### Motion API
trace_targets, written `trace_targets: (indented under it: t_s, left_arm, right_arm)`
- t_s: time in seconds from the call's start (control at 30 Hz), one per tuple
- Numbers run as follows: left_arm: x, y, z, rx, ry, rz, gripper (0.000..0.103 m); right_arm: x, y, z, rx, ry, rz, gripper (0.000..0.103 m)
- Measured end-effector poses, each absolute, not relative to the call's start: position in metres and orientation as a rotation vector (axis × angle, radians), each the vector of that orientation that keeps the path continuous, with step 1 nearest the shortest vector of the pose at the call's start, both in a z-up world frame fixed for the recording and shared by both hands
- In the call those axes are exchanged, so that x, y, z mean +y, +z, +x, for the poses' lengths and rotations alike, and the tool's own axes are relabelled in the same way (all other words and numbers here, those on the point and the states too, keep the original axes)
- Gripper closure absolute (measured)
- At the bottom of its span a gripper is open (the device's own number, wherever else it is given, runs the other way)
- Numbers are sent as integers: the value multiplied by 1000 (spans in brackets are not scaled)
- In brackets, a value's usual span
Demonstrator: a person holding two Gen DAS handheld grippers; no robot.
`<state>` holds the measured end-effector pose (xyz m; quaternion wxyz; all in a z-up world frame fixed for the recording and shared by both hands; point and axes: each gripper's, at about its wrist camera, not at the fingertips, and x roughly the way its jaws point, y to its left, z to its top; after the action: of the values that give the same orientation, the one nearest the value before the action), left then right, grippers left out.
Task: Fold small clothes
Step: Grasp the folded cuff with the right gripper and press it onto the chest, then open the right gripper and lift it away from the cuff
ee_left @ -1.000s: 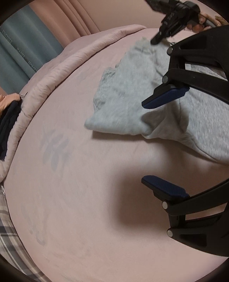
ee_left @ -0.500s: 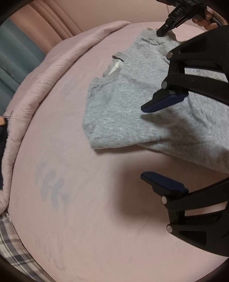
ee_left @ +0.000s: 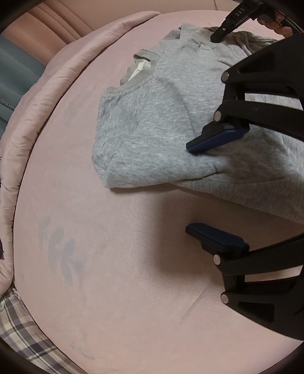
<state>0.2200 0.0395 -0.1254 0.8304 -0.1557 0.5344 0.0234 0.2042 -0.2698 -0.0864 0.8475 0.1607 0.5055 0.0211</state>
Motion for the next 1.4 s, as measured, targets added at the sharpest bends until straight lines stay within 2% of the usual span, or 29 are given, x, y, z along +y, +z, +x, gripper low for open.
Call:
trace_targets:
  t_s: [0.73,1.4]
  left_arm:
    - [40,-129,221,1155,31,-365,35]
    - [38,-126,171,1131,8,-417,33]
  right_arm:
    - [-284,-101,200,1082,12,342,94]
    - [-277,-100,198,1071,-12,299,93]
